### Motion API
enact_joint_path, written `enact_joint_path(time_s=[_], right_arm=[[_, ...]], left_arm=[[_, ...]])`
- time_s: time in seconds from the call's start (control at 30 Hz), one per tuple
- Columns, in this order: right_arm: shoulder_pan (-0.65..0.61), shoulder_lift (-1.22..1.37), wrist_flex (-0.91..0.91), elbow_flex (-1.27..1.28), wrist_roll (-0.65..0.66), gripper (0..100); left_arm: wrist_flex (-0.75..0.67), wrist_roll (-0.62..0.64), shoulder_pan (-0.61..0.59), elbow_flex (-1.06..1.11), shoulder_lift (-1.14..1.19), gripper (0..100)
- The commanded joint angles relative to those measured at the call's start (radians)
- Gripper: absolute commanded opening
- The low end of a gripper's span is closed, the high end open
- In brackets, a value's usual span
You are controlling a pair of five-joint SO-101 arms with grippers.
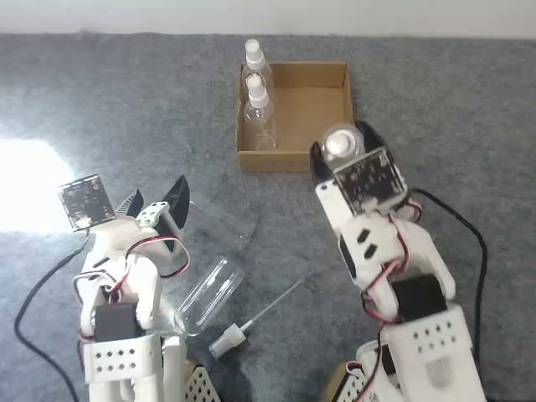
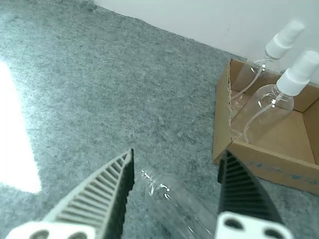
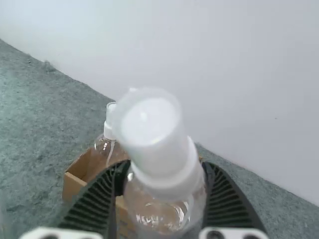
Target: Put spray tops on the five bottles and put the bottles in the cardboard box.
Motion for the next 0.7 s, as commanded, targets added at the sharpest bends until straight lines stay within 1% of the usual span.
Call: enact_joint_path(time_s=[0.0,0.1,0.37,0.6,0.67], right_arm=[[0.035,0.145,-0.139,-0.101,-0.003,8.6],[0.053,0.255,-0.171,-0.169,-0.009,8.6],[0.074,0.564,-0.171,-0.404,-0.011,8.7],[0.076,0.779,-0.171,-0.572,-0.015,8.8],[0.077,0.837,-0.171,-0.620,-0.057,8.9]], left_arm=[[-0.023,0.006,0.003,-0.007,-0.015,26],[-0.023,0.006,0.003,-0.007,-0.015,26],[-0.023,0.006,0.003,-0.007,-0.015,26],[-0.023,0.006,0.003,-0.007,-0.015,26],[-0.023,0.006,0.002,-0.007,-0.015,26]])
